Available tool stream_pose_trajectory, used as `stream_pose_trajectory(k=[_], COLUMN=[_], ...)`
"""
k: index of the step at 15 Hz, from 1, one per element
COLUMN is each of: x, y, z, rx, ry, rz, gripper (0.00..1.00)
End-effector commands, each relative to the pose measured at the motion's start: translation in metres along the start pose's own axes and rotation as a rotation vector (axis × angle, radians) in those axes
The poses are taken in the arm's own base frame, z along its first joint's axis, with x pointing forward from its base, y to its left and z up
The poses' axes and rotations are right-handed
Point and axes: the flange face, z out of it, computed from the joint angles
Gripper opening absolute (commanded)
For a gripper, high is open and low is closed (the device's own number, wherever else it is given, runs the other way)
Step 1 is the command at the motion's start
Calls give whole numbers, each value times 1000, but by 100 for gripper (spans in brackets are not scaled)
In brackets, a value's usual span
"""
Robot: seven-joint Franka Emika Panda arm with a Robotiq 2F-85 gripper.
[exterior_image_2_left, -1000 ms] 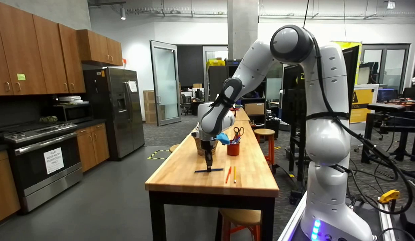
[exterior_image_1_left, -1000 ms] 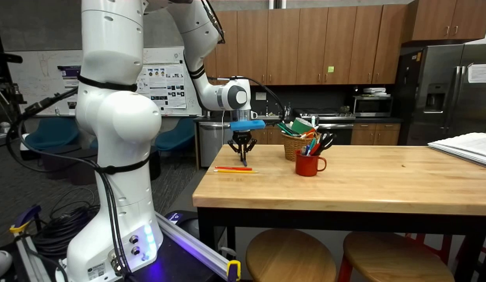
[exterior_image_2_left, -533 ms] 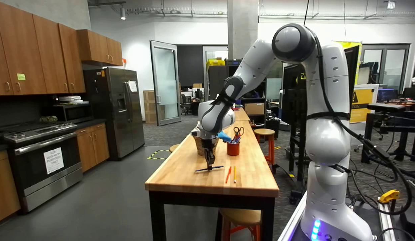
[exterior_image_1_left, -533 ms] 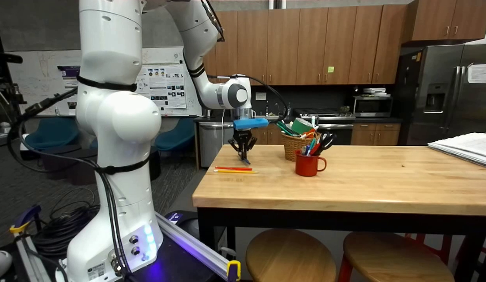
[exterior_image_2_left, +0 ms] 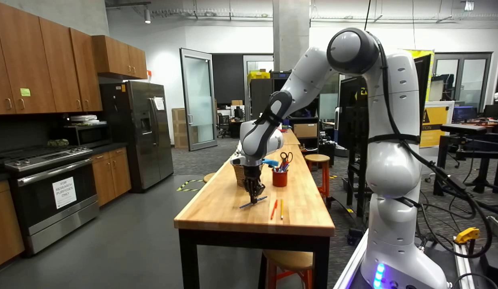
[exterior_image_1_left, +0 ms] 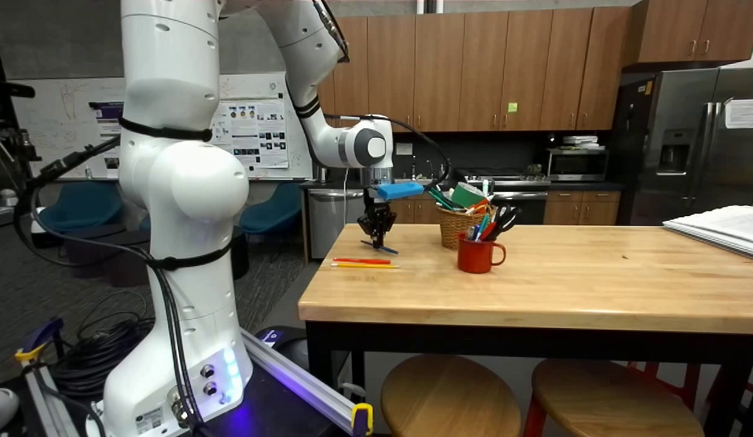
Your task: Put the pens together
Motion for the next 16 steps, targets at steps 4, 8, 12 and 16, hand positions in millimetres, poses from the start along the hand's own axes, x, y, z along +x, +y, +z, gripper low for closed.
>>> stream_pose_trajectory(k=[4,8,12,16], x=[-6,-4,-2,1], y=[-9,-13,-18,-25], z=[-7,-6,-3,0], rx=[29,40,70,98], ry=[-24,-33,-30,-28], rz=[-312,-477,-614,-706], gripper=[2,2,2,2])
